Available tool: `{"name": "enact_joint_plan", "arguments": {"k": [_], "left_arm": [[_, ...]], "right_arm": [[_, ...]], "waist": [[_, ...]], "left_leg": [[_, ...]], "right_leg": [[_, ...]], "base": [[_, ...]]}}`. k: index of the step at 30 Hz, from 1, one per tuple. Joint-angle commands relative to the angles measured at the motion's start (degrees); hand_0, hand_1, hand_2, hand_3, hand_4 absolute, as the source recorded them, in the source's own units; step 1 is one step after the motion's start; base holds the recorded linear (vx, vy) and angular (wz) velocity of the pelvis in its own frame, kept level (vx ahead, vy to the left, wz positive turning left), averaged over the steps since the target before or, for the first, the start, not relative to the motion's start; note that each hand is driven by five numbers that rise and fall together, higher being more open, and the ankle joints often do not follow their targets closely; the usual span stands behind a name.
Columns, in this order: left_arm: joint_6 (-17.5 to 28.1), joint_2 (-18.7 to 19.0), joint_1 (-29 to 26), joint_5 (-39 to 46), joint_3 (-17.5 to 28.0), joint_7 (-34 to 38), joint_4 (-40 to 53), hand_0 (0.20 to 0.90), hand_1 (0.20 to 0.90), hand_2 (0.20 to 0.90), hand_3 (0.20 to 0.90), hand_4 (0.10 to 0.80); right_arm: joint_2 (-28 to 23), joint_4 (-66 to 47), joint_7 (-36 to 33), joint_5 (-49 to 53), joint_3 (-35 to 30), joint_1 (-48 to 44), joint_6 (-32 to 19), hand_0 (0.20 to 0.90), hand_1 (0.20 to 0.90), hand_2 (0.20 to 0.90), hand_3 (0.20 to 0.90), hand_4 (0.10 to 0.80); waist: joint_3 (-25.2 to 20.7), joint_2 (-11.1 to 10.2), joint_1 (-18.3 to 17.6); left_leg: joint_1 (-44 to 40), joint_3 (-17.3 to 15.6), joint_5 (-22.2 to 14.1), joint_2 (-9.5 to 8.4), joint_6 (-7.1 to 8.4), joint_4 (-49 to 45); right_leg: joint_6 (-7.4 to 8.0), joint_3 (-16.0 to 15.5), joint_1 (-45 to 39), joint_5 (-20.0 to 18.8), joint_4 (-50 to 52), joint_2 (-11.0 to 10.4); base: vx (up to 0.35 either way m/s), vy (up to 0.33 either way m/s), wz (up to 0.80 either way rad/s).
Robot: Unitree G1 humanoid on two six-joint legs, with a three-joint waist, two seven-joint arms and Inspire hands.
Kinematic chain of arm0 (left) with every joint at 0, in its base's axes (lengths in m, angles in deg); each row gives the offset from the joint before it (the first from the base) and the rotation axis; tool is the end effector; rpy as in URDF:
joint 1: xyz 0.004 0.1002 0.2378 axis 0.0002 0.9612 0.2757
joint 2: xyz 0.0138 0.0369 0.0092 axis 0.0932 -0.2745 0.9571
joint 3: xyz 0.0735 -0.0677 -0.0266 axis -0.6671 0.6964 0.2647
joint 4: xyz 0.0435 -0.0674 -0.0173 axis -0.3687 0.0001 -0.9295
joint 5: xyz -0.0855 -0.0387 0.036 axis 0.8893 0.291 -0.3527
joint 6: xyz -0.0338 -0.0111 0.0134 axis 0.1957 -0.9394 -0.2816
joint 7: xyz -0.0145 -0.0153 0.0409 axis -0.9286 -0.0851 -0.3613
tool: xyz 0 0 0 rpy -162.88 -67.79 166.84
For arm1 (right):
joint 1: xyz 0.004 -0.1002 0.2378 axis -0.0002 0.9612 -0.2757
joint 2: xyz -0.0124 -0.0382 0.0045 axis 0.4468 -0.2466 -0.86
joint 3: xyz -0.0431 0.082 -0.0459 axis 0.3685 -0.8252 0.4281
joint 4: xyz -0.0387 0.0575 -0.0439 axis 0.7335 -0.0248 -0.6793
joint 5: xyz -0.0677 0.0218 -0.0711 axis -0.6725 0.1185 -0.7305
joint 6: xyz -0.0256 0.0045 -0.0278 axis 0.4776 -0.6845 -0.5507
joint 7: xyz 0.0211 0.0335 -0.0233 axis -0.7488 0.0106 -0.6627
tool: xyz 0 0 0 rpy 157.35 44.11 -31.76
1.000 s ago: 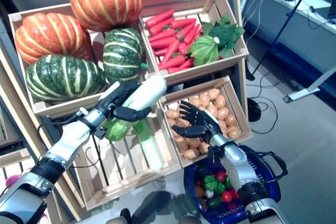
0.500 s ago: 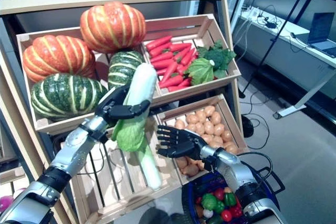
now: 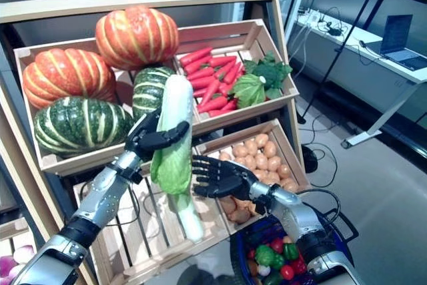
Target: Put vegetables into the basket
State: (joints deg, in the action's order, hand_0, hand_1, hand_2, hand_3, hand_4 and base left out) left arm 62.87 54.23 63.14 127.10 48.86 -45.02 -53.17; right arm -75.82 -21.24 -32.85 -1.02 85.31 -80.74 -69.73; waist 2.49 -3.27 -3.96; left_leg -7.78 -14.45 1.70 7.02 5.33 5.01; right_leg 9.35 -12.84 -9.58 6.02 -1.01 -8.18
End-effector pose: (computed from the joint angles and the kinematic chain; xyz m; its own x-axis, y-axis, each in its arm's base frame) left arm 0.2686 0.1783 0.0597 0.8716 -0.4352 0.2256 0.4855 0.8300 -0.2744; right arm 0.2512 -0.1880 0.0360 0.6321 0.7524 -0.1853 -0.6692 0.6506 0.3590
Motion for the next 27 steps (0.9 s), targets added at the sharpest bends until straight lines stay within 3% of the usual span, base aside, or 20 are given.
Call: {"name": "enact_joint_plan", "arguments": {"k": [1, 9, 27], "left_arm": [[3.7, -2.1, -5.9, 2.8, 3.9, -1.4, -1.4, 0.3, 0.3, 0.3, 0.3, 0.4], [4.3, -4.6, -6.9, 2.5, 1.8, -1.2, -1.6, 0.3, 0.3, 0.3, 0.3, 0.4], [5.3, -8.7, -9.2, 6.3, -2.3, -4.2, -3.3, 0.3, 0.3, 0.3, 0.3, 0.4]], "right_arm": [[1.6, -2.6, -1.3, 5.6, 0.2, -9.5, -2.2, 0.9, 0.9, 0.9, 0.9, 0.8], [5.0, -0.6, -6.7, 8.5, 2.0, -13.9, 0.1, 0.9, 0.9, 0.9, 0.9, 0.8], [10.7, 6.9, -9.5, 17.5, 5.8, -23.7, 10.6, 0.9, 0.9, 0.9, 0.9, 0.8]], "waist": [[-3.8, 1.3, 0.1], [-4.0, 1.2, 0.6], [-5.0, 1.0, 2.0]], "left_leg": [[1.0, 1.8, -2.5, -1.18, -0.73, -0.5], [0.6, 2.3, -2.6, -1.43, -0.82, -0.3], [0.4, 3.0, -2.9, -1.42, -0.64, -0.4]], "right_leg": [[-1.91, 1.9, 3.2, -6.0, -2.9, 1.8], [-2.08, 2.1, 2.8, -6.1, -3.1, 1.8], [-2.54, 2.4, 2.4, -6.0, -3.3, 1.8]], "base": [[0.0, 0.0, 0.0], [0.0, 0.0, 0.0], [0.002, 0.0, 0.01]]}}
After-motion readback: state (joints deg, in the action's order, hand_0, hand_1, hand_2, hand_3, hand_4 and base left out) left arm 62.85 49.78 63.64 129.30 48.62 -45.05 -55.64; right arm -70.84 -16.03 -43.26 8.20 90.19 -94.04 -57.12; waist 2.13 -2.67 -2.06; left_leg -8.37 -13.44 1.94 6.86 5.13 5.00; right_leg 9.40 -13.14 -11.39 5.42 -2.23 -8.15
